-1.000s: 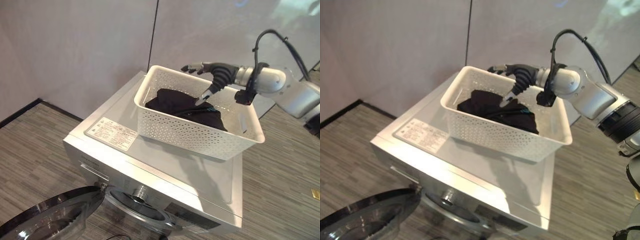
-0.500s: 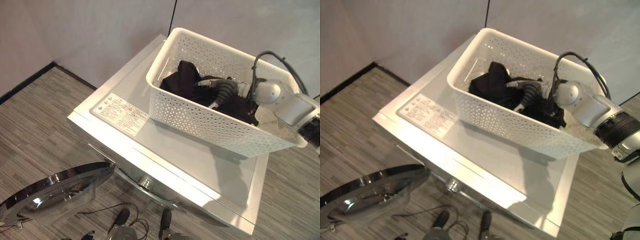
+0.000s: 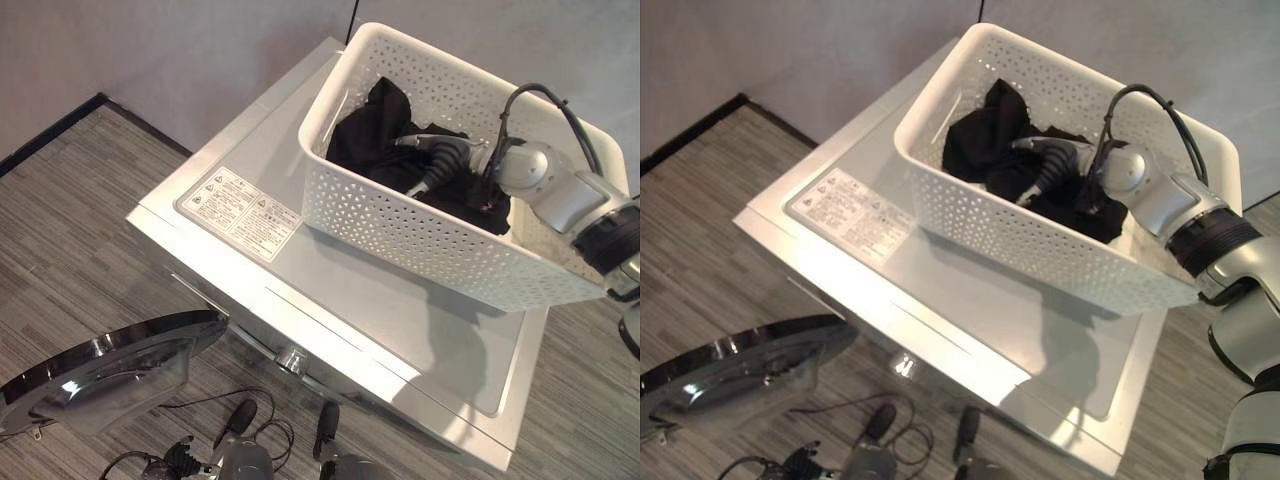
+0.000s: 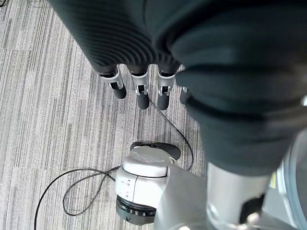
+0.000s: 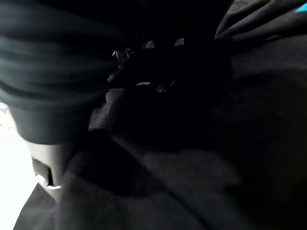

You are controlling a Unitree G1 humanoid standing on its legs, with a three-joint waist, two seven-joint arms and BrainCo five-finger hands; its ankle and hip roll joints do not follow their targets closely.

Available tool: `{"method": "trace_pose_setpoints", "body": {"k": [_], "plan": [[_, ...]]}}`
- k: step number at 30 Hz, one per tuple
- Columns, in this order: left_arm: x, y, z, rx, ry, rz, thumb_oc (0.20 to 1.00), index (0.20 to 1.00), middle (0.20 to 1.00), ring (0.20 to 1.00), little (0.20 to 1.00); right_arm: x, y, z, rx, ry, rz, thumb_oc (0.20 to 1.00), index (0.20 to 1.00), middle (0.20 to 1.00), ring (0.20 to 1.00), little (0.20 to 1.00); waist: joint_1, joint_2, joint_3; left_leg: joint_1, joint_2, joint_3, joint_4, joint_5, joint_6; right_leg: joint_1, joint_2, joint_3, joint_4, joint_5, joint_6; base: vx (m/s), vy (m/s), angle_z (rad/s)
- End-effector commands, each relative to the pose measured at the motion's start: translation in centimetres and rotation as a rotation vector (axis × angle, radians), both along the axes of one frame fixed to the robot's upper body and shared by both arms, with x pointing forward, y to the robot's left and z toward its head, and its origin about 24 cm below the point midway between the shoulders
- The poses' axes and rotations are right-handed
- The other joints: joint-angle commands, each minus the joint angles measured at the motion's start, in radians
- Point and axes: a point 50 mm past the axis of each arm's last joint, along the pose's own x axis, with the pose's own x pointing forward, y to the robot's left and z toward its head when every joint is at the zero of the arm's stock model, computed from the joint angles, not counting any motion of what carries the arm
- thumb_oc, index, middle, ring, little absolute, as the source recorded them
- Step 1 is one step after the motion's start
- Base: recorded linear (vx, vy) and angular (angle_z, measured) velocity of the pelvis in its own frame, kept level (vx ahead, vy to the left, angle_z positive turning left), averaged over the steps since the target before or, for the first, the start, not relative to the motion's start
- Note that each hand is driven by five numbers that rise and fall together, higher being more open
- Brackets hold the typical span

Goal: Grab the laundry basket,head to the washer,open it,put in the laundry and shut it.

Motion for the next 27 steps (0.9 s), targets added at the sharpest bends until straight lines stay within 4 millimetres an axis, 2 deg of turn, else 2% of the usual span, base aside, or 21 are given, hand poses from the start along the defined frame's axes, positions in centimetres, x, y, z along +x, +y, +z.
{"method": "trace_pose_setpoints", "body": {"k": [1,2,3,9,10,11,12,13,14,15,20,21,22,23,24,26,27], "plan": [[-0.2,-3.7,-1.2,-0.118,0.011,-0.039,1.0,1.0,1.0,1.0,1.0,-0.1,-1.2,-2.7,-0.119,0.143,-0.04,1.0,1.0,1.0,1.0,1.0,0.034,-0.019,0.034,-0.008,0.019,0.053,-0.036,0.064,0.023,0.036,-0.056,0.033,0.065,-0.079,0.072,0.0,0.0,0.0],[-0.4,-3.8,-1.2,-0.125,0.017,-0.036,1.0,1.0,1.0,1.0,1.0,-0.1,-1.3,-2.6,-0.118,0.146,-0.043,0.57,0.57,0.57,0.57,0.57,0.032,-0.014,0.029,-0.004,0.019,0.053,-0.038,0.063,0.024,0.038,-0.057,0.034,0.065,-0.08,0.072,0.0,0.0,0.0],[-0.6,-3.9,-1.3,-0.129,0.021,-0.037,1.0,1.0,1.0,1.0,1.0,-0.1,-1.4,-2.5,-0.112,0.141,-0.049,0.2,0.2,0.2,0.2,0.2,0.031,-0.011,0.025,-0.002,0.02,0.054,-0.038,0.062,0.024,0.039,-0.057,0.035,0.065,-0.081,0.072,0.01,0.03,0.0],[-0.7,-4.0,-1.3,-0.135,0.025,-0.035,1.0,1.0,1.0,1.0,1.0,0.0,-1.6,-2.2,-0.102,0.132,-0.058,0.2,0.2,0.2,0.2,0.2,0.029,-0.008,0.022,0.002,0.02,0.055,-0.039,0.061,0.023,0.042,-0.057,0.037,0.064,-0.081,0.072,0.0,0.0,0.0],[-0.8,-4.5,-1.5,-0.152,0.022,-0.041,1.0,1.0,1.0,1.0,1.0,0.0,-1.7,-0.1,-0.038,0.051,-0.057,0.2,0.2,0.2,0.2,0.2,0.018,-0.003,0.007,0.015,0.022,0.058,-0.04,0.058,0.025,0.049,-0.06,0.038,0.065,-0.083,0.074,0.0,0.035,0.0],[-0.7,-4.6,-1.4,-0.155,0.019,-0.042,1.0,1.0,1.0,1.0,1.0,-0.1,-1.7,0.5,-0.02,0.028,-0.056,0.2,0.2,0.2,0.2,0.2,0.015,-0.003,0.004,0.02,0.022,0.06,-0.04,0.056,0.025,0.052,-0.06,0.039,0.065,-0.084,0.074,0.01,0.049,-0.01],[-0.6,-4.7,-1.5,-0.156,0.017,-0.045,1.0,1.0,1.0,1.0,1.0,-0.4,-1.8,2.2,0.026,-0.029,-0.048,0.2,0.2,0.2,0.2,0.2,0.009,-0.002,-0.005,0.028,0.024,0.064,-0.04,0.051,0.025,0.057,-0.061,0.039,0.065,-0.085,0.076,0.0,0.0,0.0],[-0.6,-4.8,-1.5,-0.156,0.017,-0.046,1.0,1.0,1.0,1.0,1.0,-0.4,-1.8,2.2,0.027,-0.029,-0.048,0.2,0.2,0.2,0.2,0.2,0.009,-0.002,-0.004,0.029,0.024,0.064,-0.04,0.051,0.025,0.058,-0.061,0.039,0.065,-0.085,0.076,0.0,0.0,0.0],[-0.7,-4.7,-1.5,-0.154,0.021,-0.045,1.0,1.0,1.0,1.0,1.0,-0.6,-2.1,3.4,0.069,-0.077,-0.052,0.2,0.2,0.2,0.2,0.2,0.003,-0.002,-0.014,0.037,0.024,0.068,-0.04,0.046,0.025,0.063,-0.062,0.042,0.067,-0.087,0.076,0.0,0.0,0.0],[-0.7,-4.7,-1.5,-0.154,0.021,-0.045,1.0,1.0,1.0,1.0,1.0,-0.6,-2.1,3.4,0.069,-0.078,-0.053,0.2,0.2,0.2,0.2,0.2,0.004,-0.002,-0.014,0.038,0.024,0.068,-0.04,0.046,0.025,0.063,-0.062,0.043,0.067,-0.088,0.076,0.0,0.0,0.0],[-1.7,-4.1,-1.7,-0.125,0.063,-0.01,1.0,1.0,1.0,1.0,1.0,-1.6,-3.5,8.4,0.242,-0.267,-0.071,0.2,0.2,0.2,0.2,0.2,-0.018,-0.003,-0.052,0.08,0.025,0.087,-0.038,0.024,0.028,0.088,-0.064,0.058,0.073,-0.096,0.077,0.03,0.019,-0.06],[-1.7,-4.1,-1.7,-0.125,0.063,-0.01,1.0,1.0,1.0,1.0,1.0,-1.6,-3.5,8.4,0.243,-0.267,-0.072,0.2,0.2,0.2,0.2,0.2,-0.017,-0.003,-0.051,0.081,0.026,0.087,-0.038,0.023,0.028,0.089,-0.063,0.058,0.073,-0.096,0.076,0.05,0.016,-0.12],[-2.2,-4.0,-1.8,-0.122,0.081,-0.005,1.0,1.0,1.0,1.0,1.0,-2.0,-4.9,9.8,0.309,-0.336,-0.113,0.2,0.2,0.2,0.2,0.2,-0.023,-0.002,-0.069,0.096,0.026,0.091,-0.038,0.017,0.028,0.1,-0.065,0.061,0.076,-0.101,0.076,0.03,0.009,-0.09],[-2.2,-4.0,-1.8,-0.121,0.081,-0.005,1.0,1.0,1.0,1.0,1.0,-2.0,-4.9,9.8,0.31,-0.336,-0.113,0.2,0.2,0.2,0.2,0.2,-0.023,-0.002,-0.068,0.097,0.026,0.091,-0.038,0.016,0.028,0.101,-0.064,0.061,0.076,-0.101,0.076,0.07,0.022,-0.06],[-2.8,-3.7,-1.9,-0.109,0.103,0.01,1.0,1.0,1.0,1.0,1.0,-2.8,-5.8,11.9,0.398,-0.439,-0.131,0.2,0.2,0.2,0.2,0.2,-0.031,0.002,-0.085,0.113,0.026,0.095,-0.039,0.01,0.03,0.112,-0.065,0.064,0.078,-0.106,0.076,0.05,0.016,-0.08],[-3.5,-3.2,-2.0,-0.091,0.125,0.026,1.0,1.0,1.0,1.0,1.0,-3.7,-6.4,14.0,0.475,-0.55,-0.137,0.2,0.2,0.2,0.2,0.2,-0.036,0.005,-0.102,0.127,0.026,0.099,-0.04,0.003,0.031,0.122,-0.065,0.068,0.078,-0.109,0.075,0.05,0.012,-0.08],[-3.5,-3.2,-1.9,-0.091,0.125,0.026,1.0,1.0,1.0,1.0,1.0,-3.7,-6.4,14.0,0.476,-0.55,-0.137,0.2,0.2,0.2,0.2,0.2,-0.036,0.004,-0.101,0.128,0.026,0.1,-0.04,0.003,0.031,0.123,-0.065,0.068,0.078,-0.11,0.075,0.04,0.008,-0.07]]}}
